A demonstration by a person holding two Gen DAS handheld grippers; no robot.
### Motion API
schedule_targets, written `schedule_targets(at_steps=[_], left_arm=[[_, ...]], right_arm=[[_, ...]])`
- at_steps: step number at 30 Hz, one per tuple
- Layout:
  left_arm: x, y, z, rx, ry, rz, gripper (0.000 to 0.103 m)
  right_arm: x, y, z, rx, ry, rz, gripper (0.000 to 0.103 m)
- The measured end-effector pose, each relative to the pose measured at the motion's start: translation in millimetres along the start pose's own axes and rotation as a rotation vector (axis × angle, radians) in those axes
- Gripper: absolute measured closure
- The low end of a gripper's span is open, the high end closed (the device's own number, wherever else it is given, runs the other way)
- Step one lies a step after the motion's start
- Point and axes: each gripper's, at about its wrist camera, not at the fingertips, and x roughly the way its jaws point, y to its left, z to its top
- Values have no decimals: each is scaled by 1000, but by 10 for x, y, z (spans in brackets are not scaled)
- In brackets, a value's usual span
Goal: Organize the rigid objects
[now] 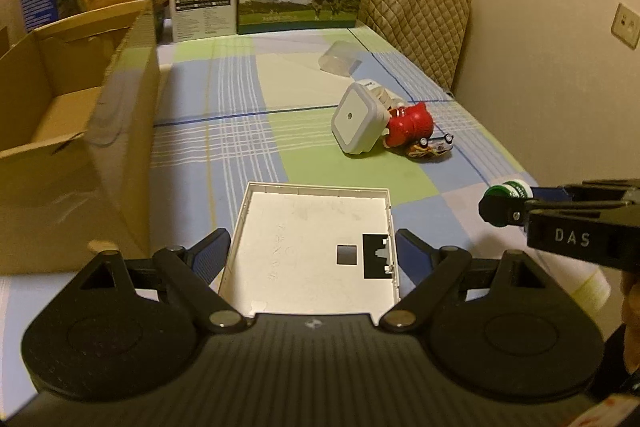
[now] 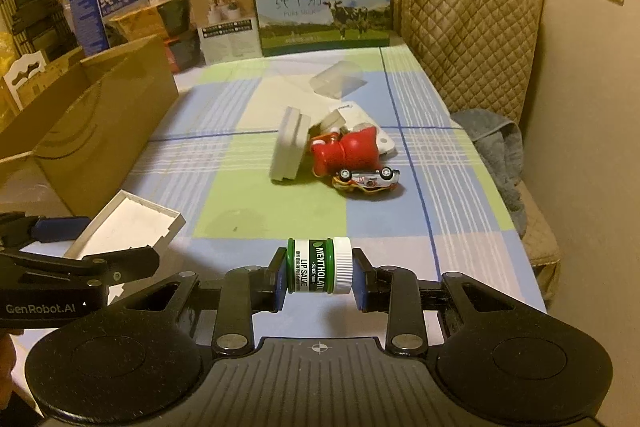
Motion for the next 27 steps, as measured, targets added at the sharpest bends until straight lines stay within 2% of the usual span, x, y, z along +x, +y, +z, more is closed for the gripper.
schedule_targets(at_steps=[7, 13, 27], left_arm=[[-330, -68, -99, 0, -16, 33, 18], [-565, -38, -124, -29, -35, 33, 18], [-908, 63, -86, -47, -82, 55, 18]], right_arm=[[-293, 160, -101, -10, -22, -6, 74], [-494, 280, -164, -7, -41, -4, 74], [-769, 515, -89, -30, -90, 22, 74]])
